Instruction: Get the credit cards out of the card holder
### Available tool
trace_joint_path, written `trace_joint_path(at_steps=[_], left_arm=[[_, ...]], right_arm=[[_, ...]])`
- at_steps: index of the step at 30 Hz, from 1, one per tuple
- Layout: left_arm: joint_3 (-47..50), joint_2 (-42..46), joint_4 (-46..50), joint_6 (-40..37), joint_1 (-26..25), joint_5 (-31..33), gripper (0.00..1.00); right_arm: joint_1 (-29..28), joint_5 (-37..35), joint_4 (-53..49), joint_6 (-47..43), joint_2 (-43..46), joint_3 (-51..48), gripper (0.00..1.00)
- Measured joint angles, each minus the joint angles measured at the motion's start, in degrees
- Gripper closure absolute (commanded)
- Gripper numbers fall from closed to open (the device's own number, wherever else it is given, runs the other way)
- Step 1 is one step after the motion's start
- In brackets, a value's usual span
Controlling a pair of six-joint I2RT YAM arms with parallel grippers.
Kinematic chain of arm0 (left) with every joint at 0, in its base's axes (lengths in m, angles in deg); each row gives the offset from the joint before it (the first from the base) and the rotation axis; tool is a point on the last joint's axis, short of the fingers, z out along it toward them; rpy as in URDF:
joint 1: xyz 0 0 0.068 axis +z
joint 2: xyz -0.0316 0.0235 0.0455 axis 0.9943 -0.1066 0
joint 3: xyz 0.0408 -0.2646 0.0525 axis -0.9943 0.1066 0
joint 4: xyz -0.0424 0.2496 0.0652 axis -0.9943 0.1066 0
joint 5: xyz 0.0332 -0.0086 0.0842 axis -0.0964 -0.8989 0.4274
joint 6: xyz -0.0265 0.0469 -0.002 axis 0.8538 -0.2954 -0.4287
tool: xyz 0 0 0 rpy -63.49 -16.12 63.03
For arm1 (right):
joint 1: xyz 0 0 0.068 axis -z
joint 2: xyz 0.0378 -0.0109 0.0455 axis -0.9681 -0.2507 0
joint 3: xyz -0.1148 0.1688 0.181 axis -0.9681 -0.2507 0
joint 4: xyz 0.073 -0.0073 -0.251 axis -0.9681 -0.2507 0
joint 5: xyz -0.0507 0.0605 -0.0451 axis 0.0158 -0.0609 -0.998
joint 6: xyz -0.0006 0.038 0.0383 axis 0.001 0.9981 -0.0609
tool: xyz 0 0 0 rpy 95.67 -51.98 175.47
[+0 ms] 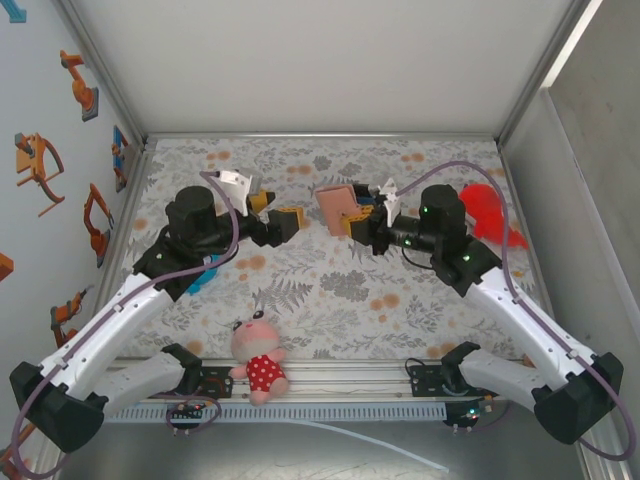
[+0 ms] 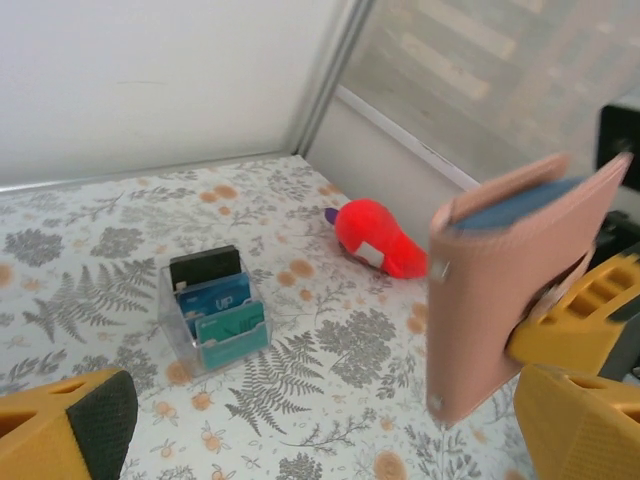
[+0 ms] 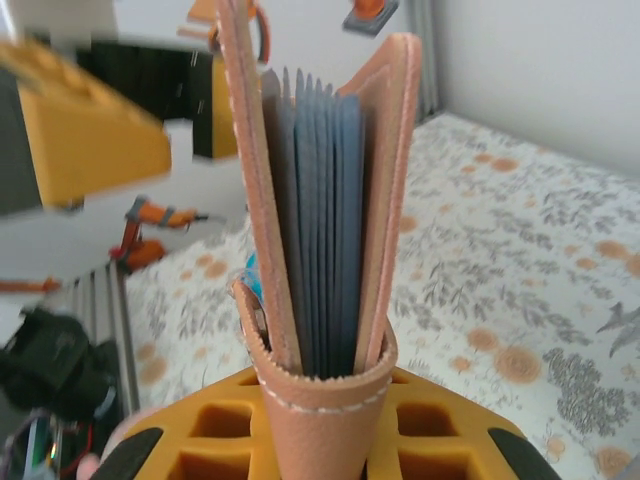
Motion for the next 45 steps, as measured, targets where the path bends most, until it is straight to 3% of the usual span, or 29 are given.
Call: trace_joint_path(at_steps=[5,11,20,29,35,37,39,41,45], left_arm=[[3.72,-1.64,-5.66,4.74,-0.31,0.59,0.01],[3.89,-7.10,-17.05,11.17,-1.70,-4.39,0.11],[4.66,-12.48,-31.69,19.69,-1.84,-11.78,0.37],[4.59,-13.86,-37.40,22.75,-1.86,-15.17,0.49],[4.31,-15.37,-39.52,24.35,-1.88,-17.11,0.74],[4.31,-15.37,-39.60,24.46,-1.88,-17.44,0.83],[4.31,-15.37,-39.50,23.93,-1.66,-18.29,0.90],[4.31,-15.08,-38.73,23.58,-1.75,-18.62,0.95],[4.24,-13.00,-32.68,20.15,-1.18,-16.41,1.00]], right_arm=[[0.00,-1.90,10.19,10.27,-0.31,-2.80,1.00],[0.00,-0.59,19.69,18.43,-2.93,-3.98,1.00],[0.02,2.78,25.09,22.34,-4.79,-3.98,1.00],[0.02,5.22,26.29,22.53,-5.29,-3.98,1.00],[0.07,5.51,25.83,22.47,-6.43,-3.98,1.00],[0.07,5.33,25.51,22.45,-6.40,-3.96,0.87],[0.11,4.90,24.17,22.16,-6.08,-3.82,0.65],[0.09,3.69,21.62,20.65,-5.55,-3.56,0.53],[-0.04,-0.61,14.38,17.40,-2.36,-3.52,0.44]])
